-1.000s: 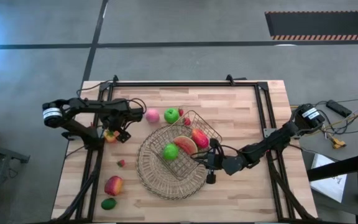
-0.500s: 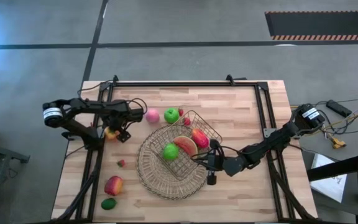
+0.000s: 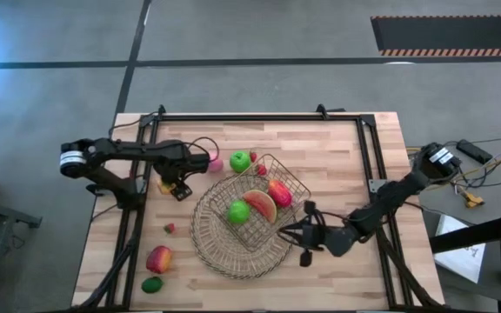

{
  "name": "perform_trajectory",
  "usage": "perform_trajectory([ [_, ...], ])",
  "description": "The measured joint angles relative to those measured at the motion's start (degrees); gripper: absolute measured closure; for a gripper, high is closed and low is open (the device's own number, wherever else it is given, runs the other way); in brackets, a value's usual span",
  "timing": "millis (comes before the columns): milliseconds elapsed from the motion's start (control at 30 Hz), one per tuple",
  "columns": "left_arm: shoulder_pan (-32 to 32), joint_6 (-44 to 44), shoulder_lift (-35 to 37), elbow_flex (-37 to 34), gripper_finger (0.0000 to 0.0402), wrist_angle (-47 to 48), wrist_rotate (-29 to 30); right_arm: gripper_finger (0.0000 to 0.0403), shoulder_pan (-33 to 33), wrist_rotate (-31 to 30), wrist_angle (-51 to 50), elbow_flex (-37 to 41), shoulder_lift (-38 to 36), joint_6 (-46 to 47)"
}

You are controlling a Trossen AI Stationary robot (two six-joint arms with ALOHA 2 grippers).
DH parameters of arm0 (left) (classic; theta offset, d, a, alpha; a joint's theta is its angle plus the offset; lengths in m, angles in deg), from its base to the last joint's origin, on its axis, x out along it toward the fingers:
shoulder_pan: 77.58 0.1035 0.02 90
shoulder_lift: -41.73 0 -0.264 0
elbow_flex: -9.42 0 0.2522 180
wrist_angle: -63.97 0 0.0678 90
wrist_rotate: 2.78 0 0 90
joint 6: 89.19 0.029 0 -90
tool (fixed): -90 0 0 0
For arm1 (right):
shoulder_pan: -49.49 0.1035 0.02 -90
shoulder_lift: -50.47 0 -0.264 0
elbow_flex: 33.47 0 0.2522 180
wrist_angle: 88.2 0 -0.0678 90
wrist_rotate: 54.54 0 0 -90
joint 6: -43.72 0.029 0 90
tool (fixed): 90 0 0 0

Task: Build produce basket
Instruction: Put the tomato into the gold wire basket

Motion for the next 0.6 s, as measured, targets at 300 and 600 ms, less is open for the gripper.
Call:
perform_trajectory([
  [300,-12.13,-4.64,-0.59,26.24,0.0113,9.8,0.12,0.0394,8.51,-13.11,-7.93,0.0,-6.44,4.25],
  [600,-14.15,6.69,-10.97,49.02,0.0113,-6.62,-4.29,0.0394,10.08,-17.11,-7.56,0.0,-6.84,4.27],
])
